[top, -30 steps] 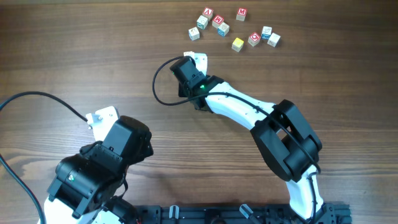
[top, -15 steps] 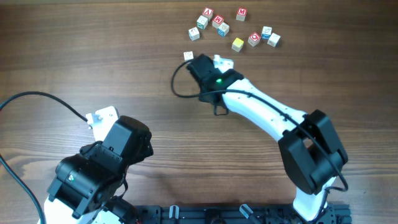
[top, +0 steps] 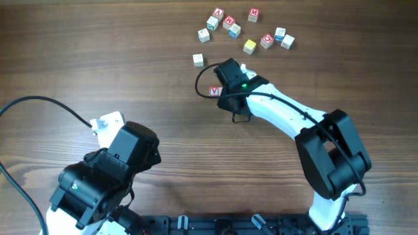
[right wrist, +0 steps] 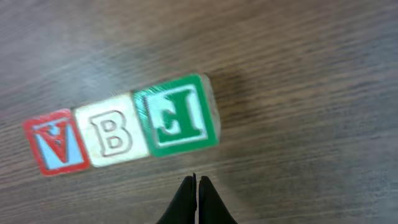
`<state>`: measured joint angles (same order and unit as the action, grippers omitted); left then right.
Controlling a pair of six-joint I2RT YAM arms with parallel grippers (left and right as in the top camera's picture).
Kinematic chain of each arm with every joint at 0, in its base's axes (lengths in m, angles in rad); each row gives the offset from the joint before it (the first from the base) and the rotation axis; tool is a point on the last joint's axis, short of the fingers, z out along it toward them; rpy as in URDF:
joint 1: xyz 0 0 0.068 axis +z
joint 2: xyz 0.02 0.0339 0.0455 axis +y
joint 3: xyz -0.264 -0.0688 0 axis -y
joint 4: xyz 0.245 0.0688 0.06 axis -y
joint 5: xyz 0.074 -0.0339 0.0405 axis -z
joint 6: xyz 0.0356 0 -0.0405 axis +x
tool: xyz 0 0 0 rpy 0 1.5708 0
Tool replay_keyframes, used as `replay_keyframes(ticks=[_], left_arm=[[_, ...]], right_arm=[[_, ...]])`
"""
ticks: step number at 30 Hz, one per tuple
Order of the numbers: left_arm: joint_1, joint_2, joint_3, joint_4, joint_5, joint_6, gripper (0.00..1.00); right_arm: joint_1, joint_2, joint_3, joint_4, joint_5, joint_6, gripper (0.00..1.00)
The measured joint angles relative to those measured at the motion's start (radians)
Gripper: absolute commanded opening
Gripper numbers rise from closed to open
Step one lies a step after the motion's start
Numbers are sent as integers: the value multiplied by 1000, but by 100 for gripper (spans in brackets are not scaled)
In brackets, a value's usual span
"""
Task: Form a horizontal line
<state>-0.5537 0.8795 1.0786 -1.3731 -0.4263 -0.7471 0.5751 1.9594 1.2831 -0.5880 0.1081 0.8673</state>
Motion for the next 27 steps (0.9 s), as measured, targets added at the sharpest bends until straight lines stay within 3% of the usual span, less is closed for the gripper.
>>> replay_keyframes(ticks=[4,7,8,10,11,16,21,27], left_arm=[[0,0,0,0,0,0,100],[0,0,0,0,0,0,100],[0,0,0,0,0,0,100],[0,0,0,0,0,0,100],[0,0,0,0,0,0,100],[0,0,0,-1,0,0,100],[0,0,0,0,0,0,100],[0,0,0,0,0,0,100]], right_arm=[[0,-15,-1,-50,10,11,5],[0,-127,-6,-77,50,11,8],[0,-183,-6,-90,70,11,27],[0,-294,-5,-130,133,15,80],[0,-335,-5,-148,161,19,100],[0,-543,-6,-262,279,-13,100],[0,-894,-7,-309,356,-134,100],[0,-1031,-6,-509,575,-211,100]])
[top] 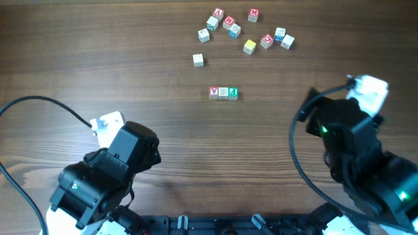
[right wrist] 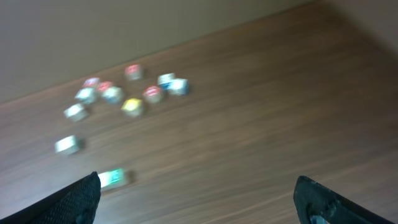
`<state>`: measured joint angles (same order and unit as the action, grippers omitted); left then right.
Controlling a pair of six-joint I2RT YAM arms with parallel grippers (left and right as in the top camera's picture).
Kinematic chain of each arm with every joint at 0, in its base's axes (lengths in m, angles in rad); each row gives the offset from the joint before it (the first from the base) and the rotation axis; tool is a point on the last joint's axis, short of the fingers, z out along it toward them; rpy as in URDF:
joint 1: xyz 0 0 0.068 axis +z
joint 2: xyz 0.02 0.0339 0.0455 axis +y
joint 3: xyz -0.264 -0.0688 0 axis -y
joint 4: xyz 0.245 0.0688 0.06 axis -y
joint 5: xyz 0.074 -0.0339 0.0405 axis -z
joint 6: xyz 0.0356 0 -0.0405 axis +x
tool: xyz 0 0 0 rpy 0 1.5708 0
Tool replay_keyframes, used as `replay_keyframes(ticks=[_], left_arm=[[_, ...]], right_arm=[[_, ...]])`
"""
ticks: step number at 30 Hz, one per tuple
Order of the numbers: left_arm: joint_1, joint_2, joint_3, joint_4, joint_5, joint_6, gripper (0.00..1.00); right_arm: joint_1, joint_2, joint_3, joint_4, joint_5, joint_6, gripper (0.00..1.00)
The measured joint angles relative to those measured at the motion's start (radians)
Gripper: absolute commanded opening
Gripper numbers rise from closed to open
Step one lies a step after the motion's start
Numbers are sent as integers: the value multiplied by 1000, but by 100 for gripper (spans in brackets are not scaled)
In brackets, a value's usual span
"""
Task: Form a horizontal line
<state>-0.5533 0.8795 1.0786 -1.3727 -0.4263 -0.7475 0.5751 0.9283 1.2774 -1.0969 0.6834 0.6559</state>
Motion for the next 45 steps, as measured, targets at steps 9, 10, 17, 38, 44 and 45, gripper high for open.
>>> replay_keyframes(ticks=[9,10,17,38,44,45], left_arm=[[0,0,0,0,0,0,100],[0,0,0,-2,0,0,100],[0,0,0,-1,0,0,100],[0,0,0,0,0,0,100],[0,0,0,0,0,0,100],[0,0,0,0,0,0,100]], right_arm=[[0,-390,-291,122,174,2,100],[-1,-420,-359,238,173,-8,100],[-253,-571,-883,1069,-196,-369,100],[-623,-913,-1271,1101,-649,-494,100],[-623,-913,-1271,1101,-650,-494,100],[-623,-913,-1271,1101,-650,-494,100]])
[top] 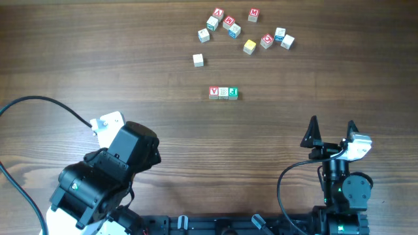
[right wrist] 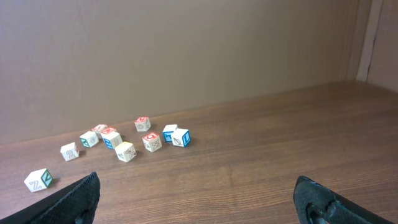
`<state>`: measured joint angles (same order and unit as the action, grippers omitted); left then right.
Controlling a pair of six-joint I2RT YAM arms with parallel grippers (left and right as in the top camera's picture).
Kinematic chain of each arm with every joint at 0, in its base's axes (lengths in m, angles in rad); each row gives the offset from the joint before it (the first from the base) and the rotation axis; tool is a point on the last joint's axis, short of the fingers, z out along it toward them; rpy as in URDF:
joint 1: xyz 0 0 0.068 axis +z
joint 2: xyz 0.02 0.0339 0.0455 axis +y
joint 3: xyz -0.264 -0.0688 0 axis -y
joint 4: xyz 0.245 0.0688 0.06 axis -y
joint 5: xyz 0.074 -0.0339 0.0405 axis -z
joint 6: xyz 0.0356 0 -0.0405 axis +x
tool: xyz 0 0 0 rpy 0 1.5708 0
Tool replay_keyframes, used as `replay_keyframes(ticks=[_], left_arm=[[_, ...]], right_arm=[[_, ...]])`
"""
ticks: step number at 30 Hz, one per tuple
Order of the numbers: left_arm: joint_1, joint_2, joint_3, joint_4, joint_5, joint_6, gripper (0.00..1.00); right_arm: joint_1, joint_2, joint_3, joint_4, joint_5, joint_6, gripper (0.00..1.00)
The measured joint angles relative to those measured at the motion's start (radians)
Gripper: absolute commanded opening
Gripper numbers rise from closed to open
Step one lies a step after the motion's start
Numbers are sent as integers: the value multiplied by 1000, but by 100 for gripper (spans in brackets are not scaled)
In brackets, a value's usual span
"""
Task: Form a horizontal line
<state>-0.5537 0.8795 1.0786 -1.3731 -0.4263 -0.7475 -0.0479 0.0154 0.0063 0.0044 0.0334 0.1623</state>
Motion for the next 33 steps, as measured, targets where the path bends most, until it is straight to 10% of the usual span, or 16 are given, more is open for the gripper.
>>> replay_keyframes(ticks=[14,24,33], left_arm=[[-6,0,0,22,-9,0,100],[175,-212,-346,369,-15,5,100],[417,-638,-759,862,165,256,100]], right_arm=[[0,0,0,0,0,0,100],[0,-1,0,2,0,0,100],[0,-1,0,2,0,0,100]])
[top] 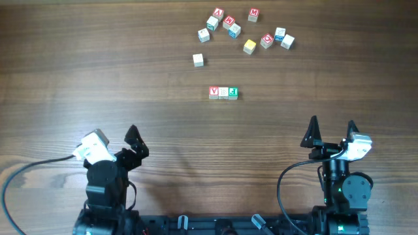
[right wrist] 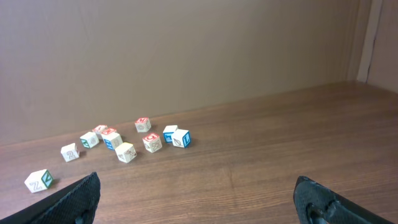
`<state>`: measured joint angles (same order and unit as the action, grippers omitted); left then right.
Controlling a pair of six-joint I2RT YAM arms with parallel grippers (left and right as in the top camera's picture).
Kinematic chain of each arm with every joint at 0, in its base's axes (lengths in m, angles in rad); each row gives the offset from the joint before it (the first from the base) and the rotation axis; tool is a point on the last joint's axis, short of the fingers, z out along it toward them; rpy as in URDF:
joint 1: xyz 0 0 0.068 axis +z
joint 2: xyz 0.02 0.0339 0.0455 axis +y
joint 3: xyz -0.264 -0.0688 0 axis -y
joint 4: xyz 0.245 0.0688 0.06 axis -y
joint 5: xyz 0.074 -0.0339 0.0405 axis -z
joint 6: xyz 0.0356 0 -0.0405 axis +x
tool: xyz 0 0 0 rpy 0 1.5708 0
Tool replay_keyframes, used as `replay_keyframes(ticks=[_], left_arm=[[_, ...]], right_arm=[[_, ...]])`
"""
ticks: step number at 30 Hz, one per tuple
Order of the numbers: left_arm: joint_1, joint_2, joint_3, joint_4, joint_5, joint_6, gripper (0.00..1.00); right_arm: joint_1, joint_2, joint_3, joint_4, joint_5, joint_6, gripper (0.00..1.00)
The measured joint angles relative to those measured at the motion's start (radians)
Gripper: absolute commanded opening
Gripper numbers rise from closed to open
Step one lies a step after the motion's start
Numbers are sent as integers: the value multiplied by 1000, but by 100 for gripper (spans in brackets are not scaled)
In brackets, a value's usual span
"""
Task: Form a horizontal line
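Observation:
Three letter blocks stand touching in a left-to-right row (top: 223,93) in the middle of the table: red (top: 213,93), white (top: 223,93), green (top: 233,93). My right gripper (top: 332,124) rests at the front edge, open and empty; its wrist view shows the gripper (right wrist: 196,186) with fingertips wide apart over bare wood. The row itself is out of that view. My left gripper (top: 112,134) sits at the front left, far from the row. One of its fingers (top: 132,132) stands far out to the side, and the other is hidden under the wrist camera.
Several loose blocks (top: 245,29) lie scattered at the back, seen as a loose cluster (right wrist: 127,140) in the right wrist view. One white block (top: 198,60) lies alone between them and the row, the same block (right wrist: 38,180) showing at the wrist view's left. A wall rises behind the table.
The left arm, a folded black bulk at the front left before, now sits lower at the front edge with a finger showing. The right arm and all blocks are unchanged.
My right gripper was shut just beside the green block at the row's right end. Then it was away at the right side, open. Later it rested at the front edge, still open. The three-block row has stayed in place throughout, and the left arm has now changed pose.

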<state>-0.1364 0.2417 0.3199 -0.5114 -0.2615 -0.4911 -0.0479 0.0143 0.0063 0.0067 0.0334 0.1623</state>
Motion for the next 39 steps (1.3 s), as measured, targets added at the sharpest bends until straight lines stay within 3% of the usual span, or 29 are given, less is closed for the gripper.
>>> replay_keyframes(ticks=[3,10,14,21,39], left_arm=[[58,-85,-153,184,56,71,100],[150,-199,-212,206,86,208,100],[167,-228,-232,294,88,283,100],[168,-228,-294,444,89,308,100],[168,-228,-304,440,183,312,100]], right_arm=[[0,0,0,-1,0,0,100],[0,0,0,0,0,0,100],[0,0,0,0,0,0,100],[0,0,0,0,0,0,100],[0,0,0,0,0,0,100]])
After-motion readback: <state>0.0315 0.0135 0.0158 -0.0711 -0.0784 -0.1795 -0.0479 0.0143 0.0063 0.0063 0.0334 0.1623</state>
